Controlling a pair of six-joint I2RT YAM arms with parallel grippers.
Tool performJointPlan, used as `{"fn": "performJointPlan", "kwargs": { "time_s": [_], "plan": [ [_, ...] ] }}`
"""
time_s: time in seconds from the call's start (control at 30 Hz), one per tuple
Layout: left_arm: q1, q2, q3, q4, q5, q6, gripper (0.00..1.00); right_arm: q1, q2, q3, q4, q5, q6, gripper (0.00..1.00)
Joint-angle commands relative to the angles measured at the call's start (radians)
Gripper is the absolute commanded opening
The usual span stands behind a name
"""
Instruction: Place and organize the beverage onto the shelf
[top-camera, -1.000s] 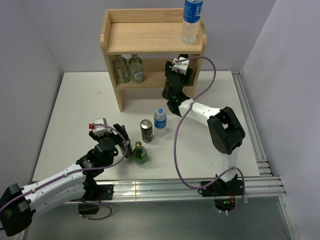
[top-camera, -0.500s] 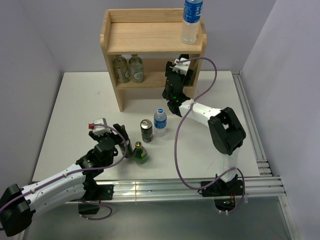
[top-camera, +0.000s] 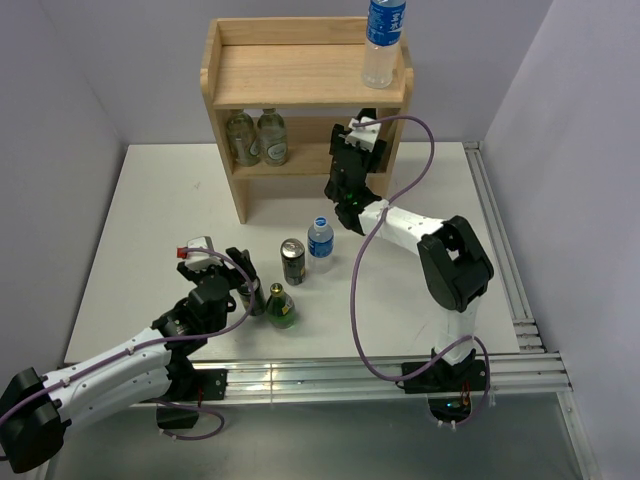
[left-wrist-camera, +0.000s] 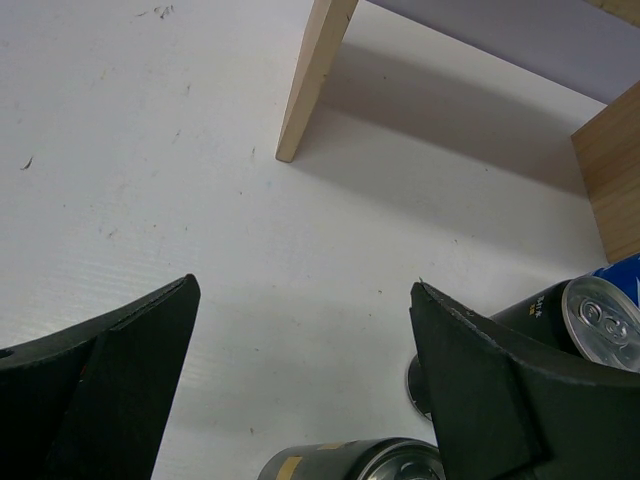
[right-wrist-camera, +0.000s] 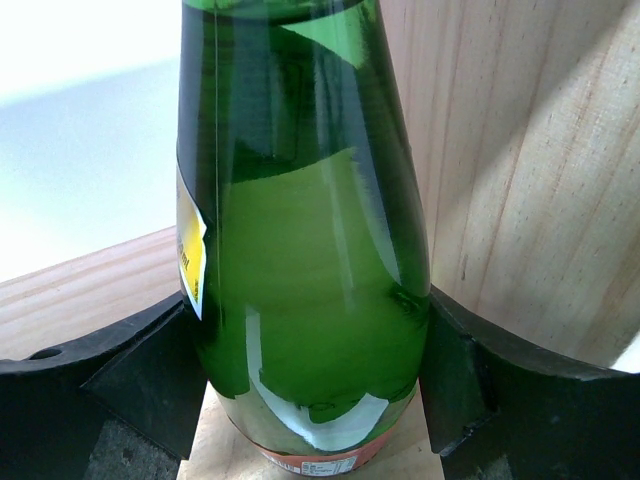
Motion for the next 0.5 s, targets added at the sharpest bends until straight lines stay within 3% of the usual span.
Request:
{"fn": "performJointPlan", "kwargs": {
  "time_s": [0.0, 0.47],
  "plan": [
    [0.003, -0.010, 0.023, 0.019, -0.015, -0.003, 0.94, 0.010, 0.045, -0.058, -0.187, 0.037, 0.069, 0.70],
    [0.003, -0.018, 0.020, 0.015, -0.015, -0.007, 0.94, 0.067, 0.010, -0.104, -0.241, 0.039, 0.138, 0.76]
  ]
}}
